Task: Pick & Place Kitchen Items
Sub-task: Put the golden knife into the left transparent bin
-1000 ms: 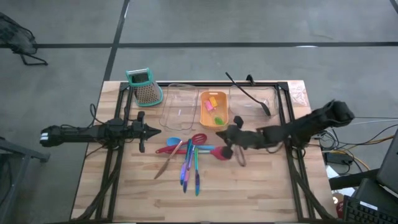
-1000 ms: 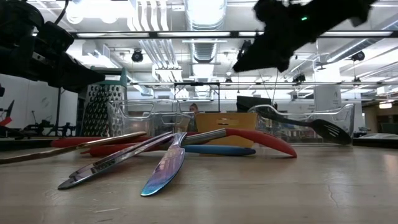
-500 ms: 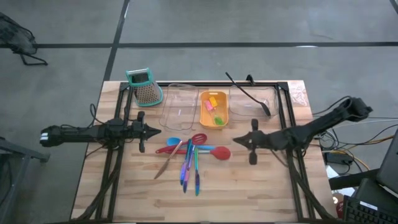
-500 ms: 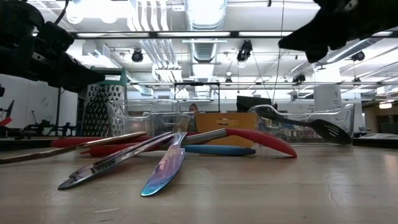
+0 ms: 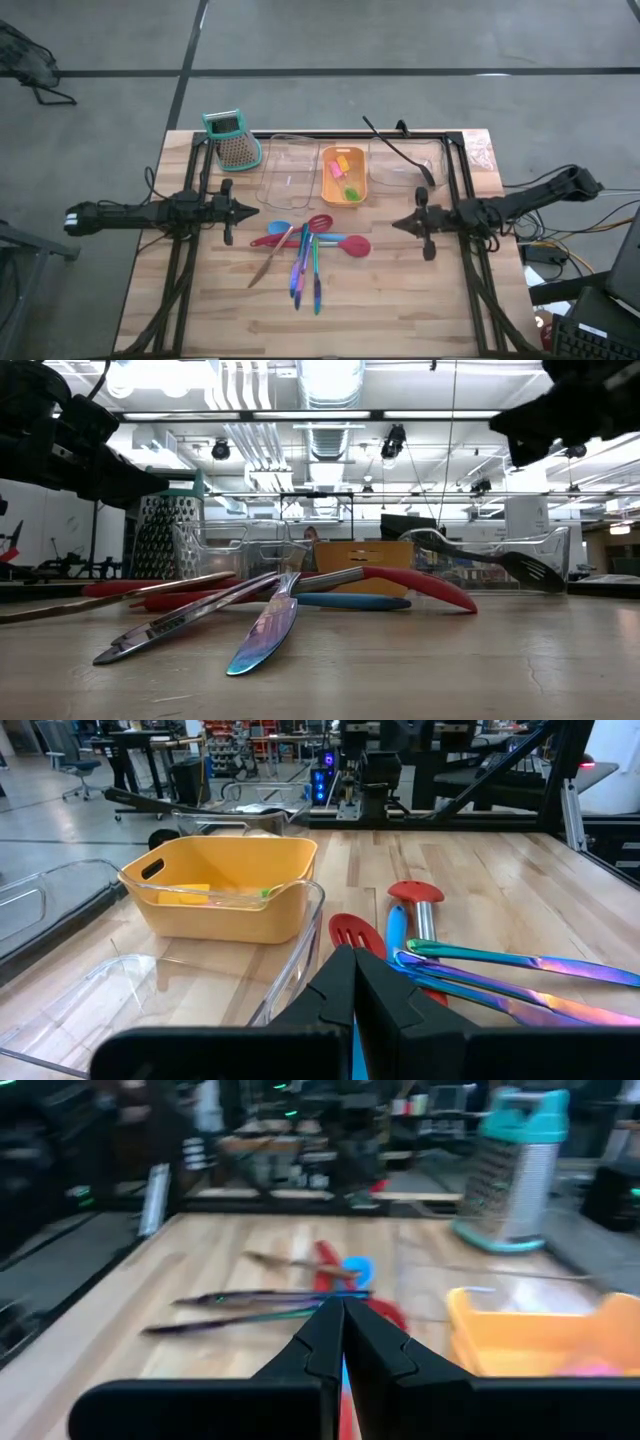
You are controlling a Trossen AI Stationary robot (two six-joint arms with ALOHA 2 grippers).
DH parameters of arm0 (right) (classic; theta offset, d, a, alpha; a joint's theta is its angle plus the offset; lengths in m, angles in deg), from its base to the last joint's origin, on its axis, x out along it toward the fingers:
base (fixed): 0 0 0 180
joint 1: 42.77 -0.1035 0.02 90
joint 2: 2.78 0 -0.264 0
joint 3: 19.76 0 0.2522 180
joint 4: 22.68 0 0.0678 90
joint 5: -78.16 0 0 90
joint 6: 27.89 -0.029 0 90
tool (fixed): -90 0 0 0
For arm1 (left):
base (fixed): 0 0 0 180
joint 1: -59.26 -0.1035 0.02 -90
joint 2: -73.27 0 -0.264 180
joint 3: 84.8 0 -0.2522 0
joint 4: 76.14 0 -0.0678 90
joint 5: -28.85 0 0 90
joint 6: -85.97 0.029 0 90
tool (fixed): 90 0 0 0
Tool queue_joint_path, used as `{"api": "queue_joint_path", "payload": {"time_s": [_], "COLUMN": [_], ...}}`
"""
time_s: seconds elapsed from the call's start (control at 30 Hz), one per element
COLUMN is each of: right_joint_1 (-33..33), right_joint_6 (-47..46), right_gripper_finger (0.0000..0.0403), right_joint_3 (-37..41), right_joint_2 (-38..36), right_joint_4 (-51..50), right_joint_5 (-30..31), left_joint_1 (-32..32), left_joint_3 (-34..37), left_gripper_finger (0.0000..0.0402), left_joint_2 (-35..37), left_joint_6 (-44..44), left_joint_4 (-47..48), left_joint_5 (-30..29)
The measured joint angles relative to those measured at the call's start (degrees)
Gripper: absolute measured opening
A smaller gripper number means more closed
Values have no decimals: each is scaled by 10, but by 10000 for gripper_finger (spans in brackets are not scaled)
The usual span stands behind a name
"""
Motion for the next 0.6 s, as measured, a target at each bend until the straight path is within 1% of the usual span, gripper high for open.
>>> {"api": "queue_joint_path", "payload": {"time_s": [0.2, 0.3, 0.47, 0.6], "right_joint_1": [5, 10, 19, 19], "right_joint_6": [-53, -55, -37, -36], "right_gripper_finger": [8, 8, 8, 8], "right_joint_3": [1, -6, 1, 27], "right_joint_2": [-46, -76, -133, -176], "right_joint_4": [-87, -118, -120, -127], "right_joint_5": [-6, -4, -6, -47], "left_joint_1": [0, 0, 0, 0], "left_joint_3": [0, 0, 0, 0], "left_gripper_finger": [5, 5, 5, 5], "left_joint_2": [0, 0, 0, 0], "left_joint_6": [0, 0, 0, 0], "left_joint_4": [0, 0, 0, 0], "left_joint_5": [0, 0, 0, 0]}}
